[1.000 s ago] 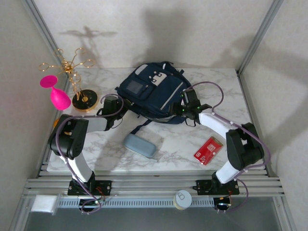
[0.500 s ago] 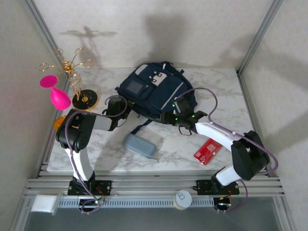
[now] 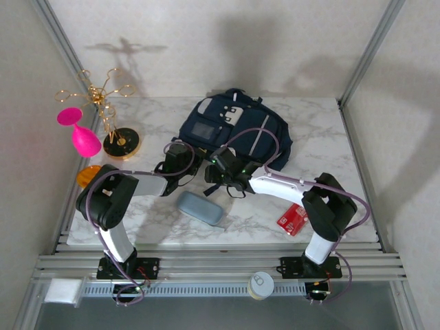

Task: Pack the student bag

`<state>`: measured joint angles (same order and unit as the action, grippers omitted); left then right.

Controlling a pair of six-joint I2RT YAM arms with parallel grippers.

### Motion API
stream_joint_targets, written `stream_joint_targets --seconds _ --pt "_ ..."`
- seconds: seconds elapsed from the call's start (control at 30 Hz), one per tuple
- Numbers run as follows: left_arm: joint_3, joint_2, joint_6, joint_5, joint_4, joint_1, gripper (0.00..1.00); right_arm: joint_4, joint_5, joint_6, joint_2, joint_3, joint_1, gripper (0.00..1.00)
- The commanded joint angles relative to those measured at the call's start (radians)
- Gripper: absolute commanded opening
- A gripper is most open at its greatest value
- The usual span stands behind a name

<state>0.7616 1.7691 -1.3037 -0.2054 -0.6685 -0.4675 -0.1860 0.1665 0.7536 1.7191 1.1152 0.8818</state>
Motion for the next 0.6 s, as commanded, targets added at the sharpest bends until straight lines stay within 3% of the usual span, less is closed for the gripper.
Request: stream_joint_targets --seconds 0.0,0.17,0.3,0.57 --pt "0.031 -0.061 -0.02 -0.023 -0.043 -0.012 0.0 0.102 0.108 -0.023 -0.016 -0.061 0.004 0.54" --pt "0.054 -0.082 0.006 -0.002 -0.002 -0.032 0.0 0.14 0.22 -0.045 0.004 -0.085 0.004 0.48" --pt "0.053 -0.079 0.004 0.011 0.004 -0.037 0.0 0.234 0.226 -0.079 0.028 -0.108 0.004 0.41" --pt "0.064 -0.067 0.0 0.002 0.003 -0.038 0.0 0.243 0.268 -0.15 0.124 -0.048 0.002 0.31"
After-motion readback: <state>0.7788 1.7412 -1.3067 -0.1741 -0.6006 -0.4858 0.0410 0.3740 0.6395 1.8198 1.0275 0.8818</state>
